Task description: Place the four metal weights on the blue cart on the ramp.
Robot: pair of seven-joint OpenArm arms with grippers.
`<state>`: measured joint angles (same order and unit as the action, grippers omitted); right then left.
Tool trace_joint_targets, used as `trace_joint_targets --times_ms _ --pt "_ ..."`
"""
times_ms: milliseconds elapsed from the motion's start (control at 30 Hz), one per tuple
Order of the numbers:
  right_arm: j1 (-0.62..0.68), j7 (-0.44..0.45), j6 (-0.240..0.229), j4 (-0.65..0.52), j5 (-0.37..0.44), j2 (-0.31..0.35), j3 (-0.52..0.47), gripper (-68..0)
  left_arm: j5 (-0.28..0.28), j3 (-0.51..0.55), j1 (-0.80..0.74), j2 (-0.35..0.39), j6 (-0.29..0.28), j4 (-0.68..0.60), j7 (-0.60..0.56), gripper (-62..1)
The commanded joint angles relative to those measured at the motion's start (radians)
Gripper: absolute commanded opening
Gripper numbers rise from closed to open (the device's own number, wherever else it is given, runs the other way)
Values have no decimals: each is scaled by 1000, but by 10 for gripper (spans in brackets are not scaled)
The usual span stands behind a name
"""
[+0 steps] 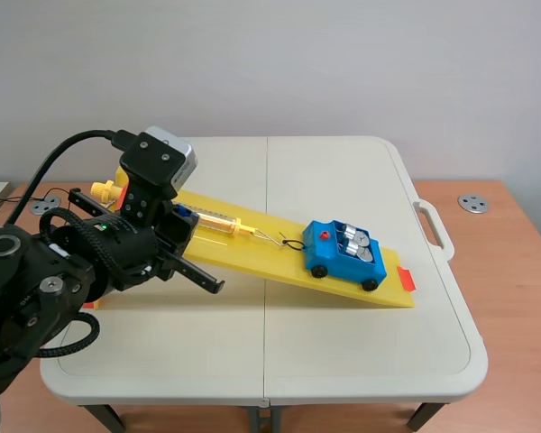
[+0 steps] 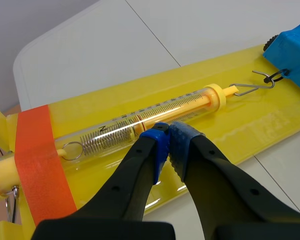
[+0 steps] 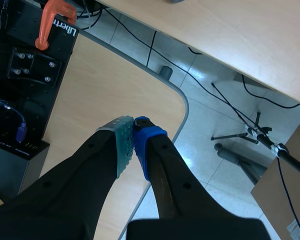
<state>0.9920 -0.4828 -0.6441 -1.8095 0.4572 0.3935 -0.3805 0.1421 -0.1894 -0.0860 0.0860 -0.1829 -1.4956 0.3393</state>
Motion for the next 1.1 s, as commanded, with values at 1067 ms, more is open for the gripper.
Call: trace_joint_targets --times_ms 1067 --pt "-323 258 -101 -103 84 27 -63 -643 -184 21 -467 103 -1 -702 182 -544"
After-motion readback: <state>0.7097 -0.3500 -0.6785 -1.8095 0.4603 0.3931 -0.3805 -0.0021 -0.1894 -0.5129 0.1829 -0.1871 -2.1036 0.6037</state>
